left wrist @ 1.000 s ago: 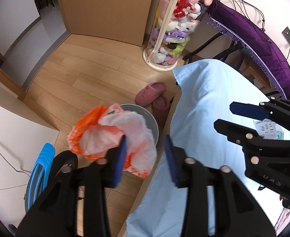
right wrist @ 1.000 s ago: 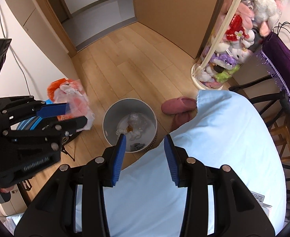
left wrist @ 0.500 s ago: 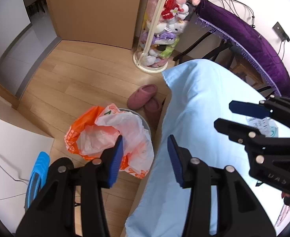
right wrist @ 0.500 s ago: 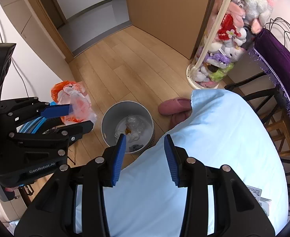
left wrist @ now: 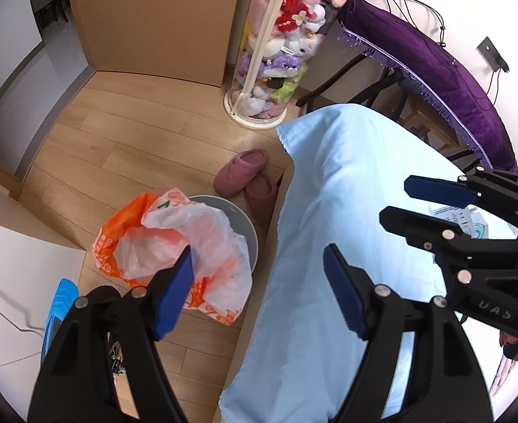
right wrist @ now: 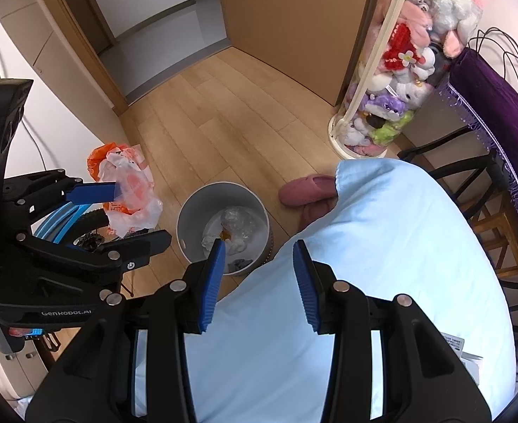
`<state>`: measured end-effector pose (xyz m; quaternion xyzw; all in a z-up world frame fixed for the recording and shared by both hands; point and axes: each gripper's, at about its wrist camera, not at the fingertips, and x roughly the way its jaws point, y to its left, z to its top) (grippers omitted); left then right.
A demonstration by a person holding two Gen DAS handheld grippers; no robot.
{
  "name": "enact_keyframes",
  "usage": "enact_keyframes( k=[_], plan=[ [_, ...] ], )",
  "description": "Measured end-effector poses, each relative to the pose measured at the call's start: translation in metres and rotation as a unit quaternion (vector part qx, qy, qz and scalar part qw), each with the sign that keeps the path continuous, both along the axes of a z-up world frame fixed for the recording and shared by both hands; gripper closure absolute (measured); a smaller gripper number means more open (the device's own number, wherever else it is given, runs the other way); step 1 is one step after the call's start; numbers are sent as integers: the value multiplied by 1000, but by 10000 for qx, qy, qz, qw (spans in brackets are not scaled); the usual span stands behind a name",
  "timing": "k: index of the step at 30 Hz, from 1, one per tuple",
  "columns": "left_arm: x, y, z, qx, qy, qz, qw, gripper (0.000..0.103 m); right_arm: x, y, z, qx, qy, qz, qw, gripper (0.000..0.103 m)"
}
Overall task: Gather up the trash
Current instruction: 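Open the left gripper over the bin to drop the orange-white bag, then move both open grippers back over the bed toward the black bag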
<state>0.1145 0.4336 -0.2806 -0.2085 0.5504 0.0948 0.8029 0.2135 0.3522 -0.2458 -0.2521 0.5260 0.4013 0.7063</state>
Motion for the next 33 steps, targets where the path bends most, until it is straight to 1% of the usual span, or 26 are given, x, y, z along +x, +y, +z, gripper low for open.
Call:
enact_keyframes(
  k=[2,5,7,8,10,14,15,16,17,18,19,20,22,23,25,28,33],
  plan=[
    [2,-1,-1,34,20,-111,9999,30,2,-2,-1,-6,8,-32,10000,65],
    [4,0,-3,-173,-34,-191,9997,30,4,-5,-1,-14,9,-65,10000,65],
    [7,0,-7,-135,95,-244,9996,30,5,-7,-2,-15,12,-92,10000,65],
    [7,2,-8,-197,76,-246,9995,30,6,-8,-1,-12,11,-106,9999,65],
    [9,1,-10,-63,181,-344,9992,30,7,-10,-1,3,12,-136,9999,65],
    [11,1,-15,38,283,-463,9985,30,7,-11,0,28,10,-189,9998,65],
    [12,0,-16,124,369,-484,9981,30,7,-11,1,38,10,-198,9998,65],
    [13,1,-18,115,393,-491,9980,30,7,-11,1,55,20,-214,9998,65],
    [12,5,-18,-181,306,-438,9984,30,7,-12,2,69,22,-227,9997,65],
    [12,6,-19,-235,335,-374,9985,30,8,-12,2,69,13,-226,9997,65],
    [12,4,-20,7,420,-410,9983,30,8,-12,2,70,4,-225,9997,65],
    [14,-1,-19,261,443,-563,9971,30,9,-12,2,77,14,-235,9997,65],
    [13,-1,-16,52,313,-591,9977,30,8,-12,2,79,14,-224,9997,65],
    [13,-2,-14,98,262,-640,9976,30,8,-11,2,82,12,-199,9998,65],
    [13,-8,-11,327,191,-835,9958,30,9,-9,1,89,32,-175,9998,65],
    [10,-10,-6,219,33,-936,9954,30,11,-3,1,269,209,-54,9994,65],
    [5,-19,5,291,-175,-1177,9925,30,7,20,3,505,375,671,9958,65]
  ],
)
